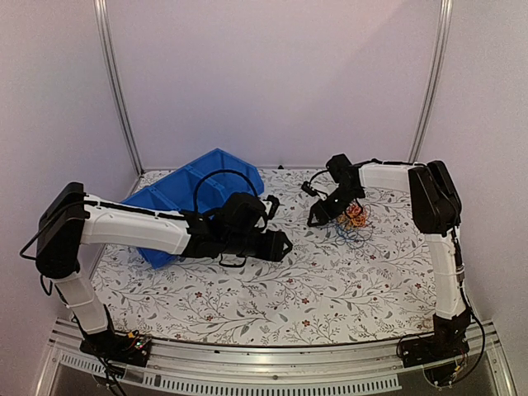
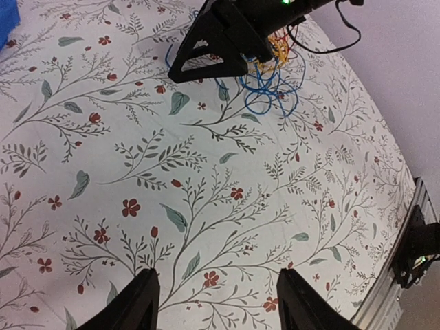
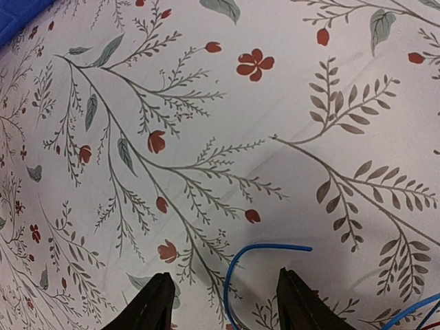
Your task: Untangle the cables
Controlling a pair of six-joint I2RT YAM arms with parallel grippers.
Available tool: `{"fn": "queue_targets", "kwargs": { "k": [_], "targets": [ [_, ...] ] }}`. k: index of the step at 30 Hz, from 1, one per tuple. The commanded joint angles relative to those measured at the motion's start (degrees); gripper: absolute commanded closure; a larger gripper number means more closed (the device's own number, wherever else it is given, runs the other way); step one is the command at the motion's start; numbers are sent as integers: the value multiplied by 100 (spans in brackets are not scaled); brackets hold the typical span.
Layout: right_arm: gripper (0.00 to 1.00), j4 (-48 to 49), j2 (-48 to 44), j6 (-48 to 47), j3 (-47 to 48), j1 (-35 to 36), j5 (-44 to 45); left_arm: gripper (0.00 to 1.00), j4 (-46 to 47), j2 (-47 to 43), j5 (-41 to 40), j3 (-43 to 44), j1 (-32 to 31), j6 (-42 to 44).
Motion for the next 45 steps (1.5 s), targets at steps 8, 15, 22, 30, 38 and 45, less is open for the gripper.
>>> {"fn": "queue_targets", "kwargs": {
  "k": [8,15,22,30,38,45],
  "targets": [
    [36,146,609,281,390,148,292,41,-15,151,115,92,45,-88],
    [69,460,749,591,157,512,1408,42,4,164,123,59,40,-184],
    [78,444,1034,695,247,660,1544,42,26,237,159,30,48,-300],
    [100,794,116,492,-312,756,1050,42,194,287,78,-16,86,-302],
    [100,1361,-2065,94,-1307,751,-353,44,920,318,344,-181,286,56],
    [100,1057,-2890,95,-1427,750,-1199,42,2074,213,332,-311,258,816]
  ]
}}
